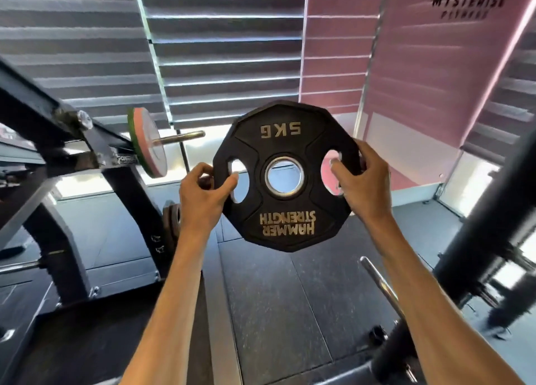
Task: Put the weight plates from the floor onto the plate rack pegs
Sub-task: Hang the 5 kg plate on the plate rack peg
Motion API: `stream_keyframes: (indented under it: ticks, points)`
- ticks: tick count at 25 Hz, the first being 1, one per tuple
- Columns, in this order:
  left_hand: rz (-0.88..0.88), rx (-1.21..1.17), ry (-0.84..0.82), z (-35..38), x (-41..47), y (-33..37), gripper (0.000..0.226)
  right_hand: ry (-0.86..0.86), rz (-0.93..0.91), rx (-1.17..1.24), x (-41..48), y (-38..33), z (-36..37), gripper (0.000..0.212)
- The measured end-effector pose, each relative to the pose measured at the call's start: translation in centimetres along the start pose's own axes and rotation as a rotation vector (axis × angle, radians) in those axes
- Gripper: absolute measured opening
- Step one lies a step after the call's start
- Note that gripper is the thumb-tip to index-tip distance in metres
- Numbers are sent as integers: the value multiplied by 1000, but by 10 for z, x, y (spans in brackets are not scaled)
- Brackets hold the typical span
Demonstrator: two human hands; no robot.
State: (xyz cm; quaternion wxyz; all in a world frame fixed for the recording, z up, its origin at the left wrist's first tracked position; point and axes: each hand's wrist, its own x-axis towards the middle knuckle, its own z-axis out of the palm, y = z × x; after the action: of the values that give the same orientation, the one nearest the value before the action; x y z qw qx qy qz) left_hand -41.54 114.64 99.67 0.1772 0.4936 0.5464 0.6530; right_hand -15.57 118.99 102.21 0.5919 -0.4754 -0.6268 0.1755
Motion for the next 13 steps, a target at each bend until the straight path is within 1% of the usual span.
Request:
stream_keyframes:
  ticks: [2, 5, 8, 10, 13]
  points:
    - [11, -28, -15, 29, 40, -13, 30, 27, -22, -21, 40, 19, 12, 36]
    - [53, -15, -60, 79, 106, -42, 30, 73, -5, -49, 98, 61, 34, 35]
    - [90, -46, -134, 135, 181, -77, 28, 132, 8, -70, 159, 105, 61, 36]
    - [107, -63, -200, 179, 243, -109, 30, 204, 24, -94, 204, 137, 83, 37]
    - [150, -92, -314, 244, 336, -137, 30, 339, 70, -112, 270, 174, 109, 37]
